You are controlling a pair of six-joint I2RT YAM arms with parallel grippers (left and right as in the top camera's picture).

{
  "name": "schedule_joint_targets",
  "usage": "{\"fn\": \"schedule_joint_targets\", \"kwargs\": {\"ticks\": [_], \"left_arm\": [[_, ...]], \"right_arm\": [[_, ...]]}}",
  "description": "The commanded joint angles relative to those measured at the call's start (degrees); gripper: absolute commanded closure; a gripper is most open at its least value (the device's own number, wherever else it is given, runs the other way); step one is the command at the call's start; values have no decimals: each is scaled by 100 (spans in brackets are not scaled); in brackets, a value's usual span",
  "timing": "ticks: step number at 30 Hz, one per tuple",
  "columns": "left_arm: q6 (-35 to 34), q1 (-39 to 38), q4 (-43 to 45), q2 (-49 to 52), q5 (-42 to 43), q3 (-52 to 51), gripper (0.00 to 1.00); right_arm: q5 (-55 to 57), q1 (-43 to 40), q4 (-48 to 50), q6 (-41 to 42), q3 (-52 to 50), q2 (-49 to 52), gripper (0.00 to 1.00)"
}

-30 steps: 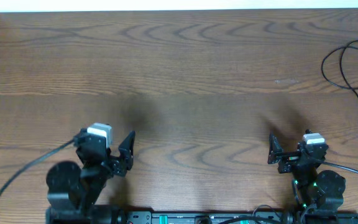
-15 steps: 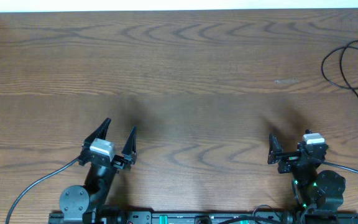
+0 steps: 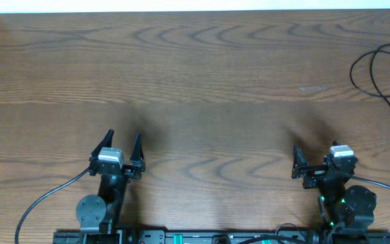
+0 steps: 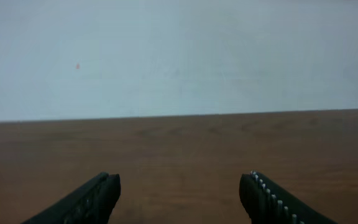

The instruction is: Untangle cables

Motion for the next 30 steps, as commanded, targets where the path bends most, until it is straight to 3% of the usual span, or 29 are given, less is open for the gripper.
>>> {"fn": "schedule_joint_targets", "kwargs": {"ticks": [1,13,30], "left_arm": [[42,-17,28,-55,-385,-205,33],[87,-17,-584,-55,-1237,-426,33],[-48,-24,-745,-50,-1213,-426,33]], "right_arm": [[42,50,7,57,-20,-31,1],[42,50,7,55,-20,-31,1],[42,50,7,55,-22,-31,1]]}}
